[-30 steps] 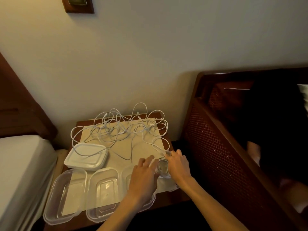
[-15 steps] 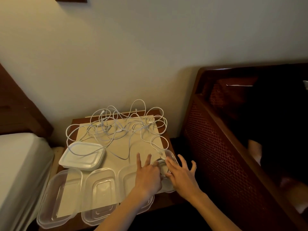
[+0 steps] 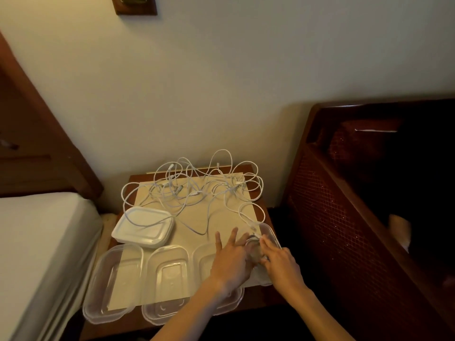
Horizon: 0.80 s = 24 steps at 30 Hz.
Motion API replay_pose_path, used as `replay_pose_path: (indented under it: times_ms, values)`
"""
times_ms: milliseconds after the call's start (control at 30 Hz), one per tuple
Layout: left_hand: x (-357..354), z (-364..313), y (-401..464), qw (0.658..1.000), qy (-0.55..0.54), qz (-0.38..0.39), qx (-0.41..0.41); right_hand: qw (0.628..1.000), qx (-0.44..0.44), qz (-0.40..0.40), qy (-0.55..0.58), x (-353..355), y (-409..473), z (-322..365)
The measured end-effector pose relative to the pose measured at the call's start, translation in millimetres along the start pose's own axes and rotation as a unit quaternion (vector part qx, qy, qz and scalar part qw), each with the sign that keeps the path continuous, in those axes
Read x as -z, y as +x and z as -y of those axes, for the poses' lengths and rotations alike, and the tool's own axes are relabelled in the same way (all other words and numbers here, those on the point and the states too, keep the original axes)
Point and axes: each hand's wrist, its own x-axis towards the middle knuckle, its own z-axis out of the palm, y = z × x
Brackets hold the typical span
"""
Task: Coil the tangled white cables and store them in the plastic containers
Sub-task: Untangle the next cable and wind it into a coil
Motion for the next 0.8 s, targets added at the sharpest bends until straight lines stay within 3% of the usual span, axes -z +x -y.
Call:
replay_pose_path:
  times_ms: [100, 167, 200, 333, 533, 800]
  values:
    - [14.2, 25.0, -15.3, 0.981, -0.089, -0.170, 0.043, 1.000, 0.000, -0.007, 0.012, -0.7, -0.5, 2.0]
    - [27.1, 53.5, -25.3, 0.941, -0.109, -0.293, 0.131, 1.000, -0.007, -0.008, 0.009, -0.4, -0.8, 3.6]
    - [34.4, 70.1, -27.3, 0.927, -0.106, -0.314, 0.179, 1.000, -0.009, -0.011, 0.009, 0.0, -0.7, 3.4]
    - [47.7, 130.9, -24.3, 0.921, -0.054, -0.232, 0.308, 1.000, -0.013, -0.018, 0.021, -2.0, -1.0, 2.6]
    - [42.7, 165.9, -10.8, 0.920, 0.009, -0.111, 0.377, 0.998, -0.014, -0.028, 0.048, -3.9, -0.5, 3.5]
    - [61.8, 147.3, -12.2, 0.919, -0.002, -0.137, 0.369, 0.998, -0.022, -0.034, 0.051, -2.4, -1.7, 7.0]
